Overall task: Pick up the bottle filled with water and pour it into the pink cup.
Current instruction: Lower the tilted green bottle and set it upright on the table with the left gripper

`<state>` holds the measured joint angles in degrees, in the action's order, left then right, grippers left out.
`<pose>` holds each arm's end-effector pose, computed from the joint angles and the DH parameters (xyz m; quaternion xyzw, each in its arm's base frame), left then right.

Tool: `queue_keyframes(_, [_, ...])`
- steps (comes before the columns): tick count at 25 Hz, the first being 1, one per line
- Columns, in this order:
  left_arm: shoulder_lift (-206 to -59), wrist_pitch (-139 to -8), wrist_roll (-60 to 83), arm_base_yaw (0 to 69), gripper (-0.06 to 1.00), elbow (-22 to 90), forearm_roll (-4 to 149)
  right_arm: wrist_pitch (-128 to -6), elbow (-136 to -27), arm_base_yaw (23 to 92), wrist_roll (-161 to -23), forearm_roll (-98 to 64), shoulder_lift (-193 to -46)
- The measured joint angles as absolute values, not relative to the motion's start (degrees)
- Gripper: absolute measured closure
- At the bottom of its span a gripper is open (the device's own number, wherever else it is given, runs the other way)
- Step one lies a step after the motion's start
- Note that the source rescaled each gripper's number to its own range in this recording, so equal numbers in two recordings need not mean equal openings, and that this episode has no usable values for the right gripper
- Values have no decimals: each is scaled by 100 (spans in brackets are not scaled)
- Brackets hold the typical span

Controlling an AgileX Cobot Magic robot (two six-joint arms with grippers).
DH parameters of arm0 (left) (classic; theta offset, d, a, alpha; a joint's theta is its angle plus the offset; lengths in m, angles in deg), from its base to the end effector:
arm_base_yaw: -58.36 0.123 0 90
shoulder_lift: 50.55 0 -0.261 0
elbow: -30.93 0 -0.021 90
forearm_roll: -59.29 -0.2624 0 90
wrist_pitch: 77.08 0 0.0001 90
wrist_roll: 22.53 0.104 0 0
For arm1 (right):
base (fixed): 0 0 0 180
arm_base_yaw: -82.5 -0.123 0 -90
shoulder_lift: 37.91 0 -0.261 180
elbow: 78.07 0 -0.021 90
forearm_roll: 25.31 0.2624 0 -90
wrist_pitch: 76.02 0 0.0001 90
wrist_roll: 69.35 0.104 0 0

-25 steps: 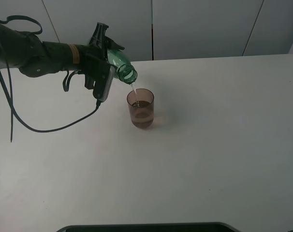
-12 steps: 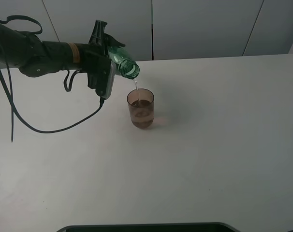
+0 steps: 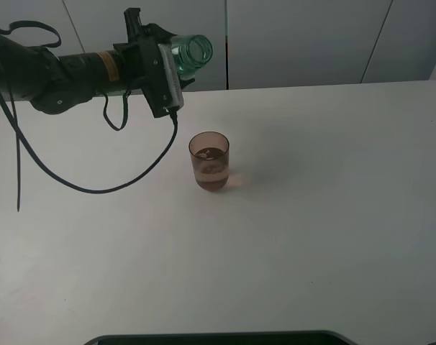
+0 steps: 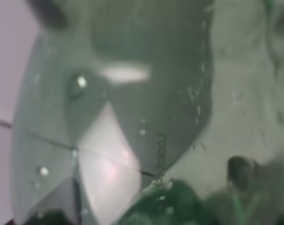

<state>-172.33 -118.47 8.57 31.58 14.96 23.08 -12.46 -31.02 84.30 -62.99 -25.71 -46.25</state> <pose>0.3593 -0.2268 0.1442 0.6147 0.4695 0.0262 0.6332 0.0367 -0.0018 0.2768 0.0615 0.8592 0.0167 0.5076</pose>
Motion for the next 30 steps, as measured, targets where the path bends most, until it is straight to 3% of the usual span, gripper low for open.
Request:
queue_keyframes(5, [-17233,-11986,-984,3158,94,1496,3105,-1246,-3102,8430,-6299,-2571,-4625])
queue_keyframes(9, [-17233,-12229,-1628,3158,94,1421,3887,-1246,-3102,8430,-6299,-2571,-4625])
queue_keyframes(22, [-17233,-13617,-1742,3304,94,123,6378,-1246,-3102,8430,-6299,-2571,-4625])
queue_keyframes(30, [-17267,-13958,-1799,3854,94,70,6585,-1246,-3102,8430,-6299,-2571,-4625])
